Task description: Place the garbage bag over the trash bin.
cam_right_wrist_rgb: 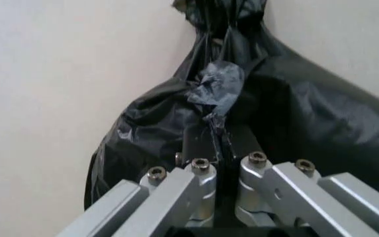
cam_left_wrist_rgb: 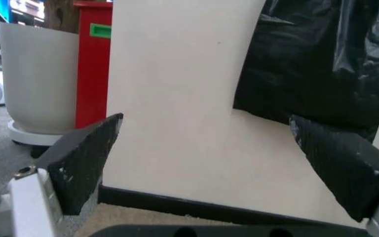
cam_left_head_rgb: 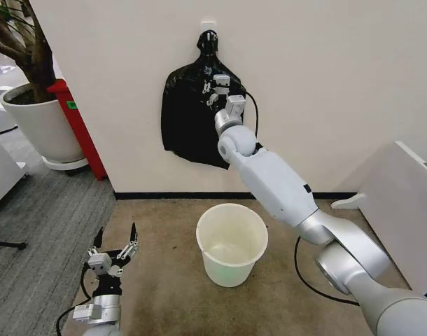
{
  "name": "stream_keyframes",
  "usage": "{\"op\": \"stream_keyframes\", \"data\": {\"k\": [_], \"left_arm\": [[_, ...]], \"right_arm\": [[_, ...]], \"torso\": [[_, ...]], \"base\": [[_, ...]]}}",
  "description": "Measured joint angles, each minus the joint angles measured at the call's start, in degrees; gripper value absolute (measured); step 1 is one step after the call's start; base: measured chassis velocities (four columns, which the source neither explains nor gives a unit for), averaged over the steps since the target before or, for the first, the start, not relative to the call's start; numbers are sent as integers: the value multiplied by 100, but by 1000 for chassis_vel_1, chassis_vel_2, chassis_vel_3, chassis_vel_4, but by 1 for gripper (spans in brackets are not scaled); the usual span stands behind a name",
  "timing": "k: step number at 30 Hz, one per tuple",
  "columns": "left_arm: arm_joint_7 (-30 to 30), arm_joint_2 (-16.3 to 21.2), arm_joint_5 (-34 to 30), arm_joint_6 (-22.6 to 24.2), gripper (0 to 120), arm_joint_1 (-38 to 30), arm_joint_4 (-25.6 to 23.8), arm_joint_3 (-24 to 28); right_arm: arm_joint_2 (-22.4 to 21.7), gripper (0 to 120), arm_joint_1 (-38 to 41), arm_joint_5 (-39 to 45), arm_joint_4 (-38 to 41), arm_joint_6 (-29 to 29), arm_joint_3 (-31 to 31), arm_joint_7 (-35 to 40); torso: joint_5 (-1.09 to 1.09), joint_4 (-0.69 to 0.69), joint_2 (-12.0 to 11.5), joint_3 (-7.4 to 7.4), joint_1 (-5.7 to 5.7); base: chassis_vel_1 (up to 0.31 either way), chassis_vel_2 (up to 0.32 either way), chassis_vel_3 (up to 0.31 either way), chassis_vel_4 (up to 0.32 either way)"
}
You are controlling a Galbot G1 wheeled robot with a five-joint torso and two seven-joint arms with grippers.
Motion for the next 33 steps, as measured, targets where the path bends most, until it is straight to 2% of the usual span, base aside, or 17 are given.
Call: {"op": "stream_keyframes", "data": {"k": [33], "left_arm": [[-5, -42, 83, -5, 100, -20, 62, 14]], "right_arm": [[-55, 0, -903, -243, 278, 53, 11, 31]], "torso": [[0, 1, 0, 0, 0]], "base": [[0, 0, 0, 0]]}}
